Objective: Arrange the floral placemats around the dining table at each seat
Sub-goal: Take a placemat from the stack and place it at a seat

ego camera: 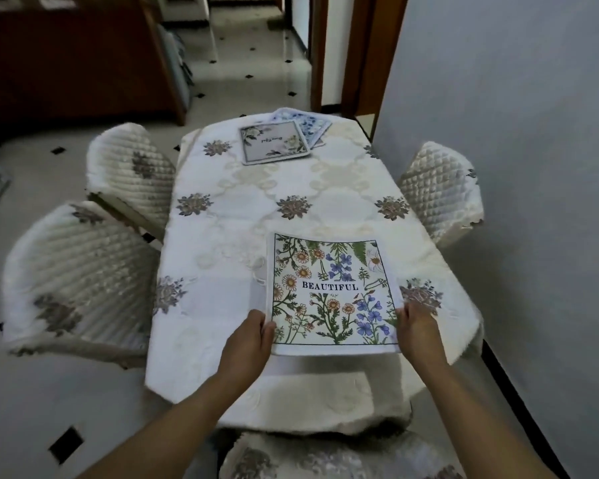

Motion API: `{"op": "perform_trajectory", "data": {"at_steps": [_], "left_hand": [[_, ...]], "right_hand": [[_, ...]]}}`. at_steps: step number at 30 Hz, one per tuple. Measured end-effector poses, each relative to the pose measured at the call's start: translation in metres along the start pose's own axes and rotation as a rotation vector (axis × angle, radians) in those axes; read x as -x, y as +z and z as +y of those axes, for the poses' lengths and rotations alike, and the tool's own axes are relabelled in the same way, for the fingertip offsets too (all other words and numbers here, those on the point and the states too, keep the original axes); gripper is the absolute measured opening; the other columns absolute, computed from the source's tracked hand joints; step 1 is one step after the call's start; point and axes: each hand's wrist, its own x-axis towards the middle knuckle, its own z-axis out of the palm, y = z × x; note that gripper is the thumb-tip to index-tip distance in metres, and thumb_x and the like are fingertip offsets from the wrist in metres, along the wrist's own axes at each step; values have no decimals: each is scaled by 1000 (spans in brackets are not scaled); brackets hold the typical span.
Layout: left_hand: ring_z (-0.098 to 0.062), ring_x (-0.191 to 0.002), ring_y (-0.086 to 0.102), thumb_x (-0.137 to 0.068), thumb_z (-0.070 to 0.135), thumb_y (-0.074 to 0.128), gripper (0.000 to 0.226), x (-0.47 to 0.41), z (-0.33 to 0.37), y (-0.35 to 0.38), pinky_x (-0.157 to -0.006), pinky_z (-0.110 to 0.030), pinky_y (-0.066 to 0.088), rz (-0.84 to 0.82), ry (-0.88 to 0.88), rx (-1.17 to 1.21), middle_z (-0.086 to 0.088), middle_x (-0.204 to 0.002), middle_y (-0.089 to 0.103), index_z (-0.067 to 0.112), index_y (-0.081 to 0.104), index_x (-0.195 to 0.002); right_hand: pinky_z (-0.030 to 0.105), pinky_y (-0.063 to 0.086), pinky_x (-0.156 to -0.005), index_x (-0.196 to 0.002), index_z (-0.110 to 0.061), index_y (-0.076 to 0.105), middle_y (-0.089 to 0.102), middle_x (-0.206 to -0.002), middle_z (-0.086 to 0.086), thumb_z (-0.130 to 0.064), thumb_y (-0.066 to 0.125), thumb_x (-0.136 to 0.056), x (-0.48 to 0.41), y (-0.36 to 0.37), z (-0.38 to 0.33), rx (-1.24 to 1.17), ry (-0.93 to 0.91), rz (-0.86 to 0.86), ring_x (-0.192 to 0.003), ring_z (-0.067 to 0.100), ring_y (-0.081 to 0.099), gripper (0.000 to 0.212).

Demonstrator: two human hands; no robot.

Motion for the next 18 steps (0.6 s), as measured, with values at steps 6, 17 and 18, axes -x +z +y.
{"op": "perform_trajectory", "data": {"at_steps": [6,17,18], "left_hand": [[-6,-57,49,-98,43,39,24,24,-1,32,-45,-26,29,56,-154,14,8,-68,51,31,32,-79],[-22,-60,52,-98,39,41,25,34,-45,84,-52,-35,36,41,-323,6,-1,-68,53,25,34,-79],[-23,-61,51,-98,38,42,25,36,-47,87,-52,-35,35,39,-342,2,-1,-68,52,25,33,-79]], "right_hand": [[32,30,-57,-82,-5,50,49,-72,7,-15,46,-99,-9,12,22,-6,-130,-72,-63,25,46,20],[41,47,-65,-96,-3,50,51,-91,15,-2,46,-93,11,58,54,157,-148,-210,-80,37,56,5],[43,49,-65,-99,0,50,52,-95,18,0,47,-92,13,60,56,190,-161,-214,-80,38,56,8]]}}
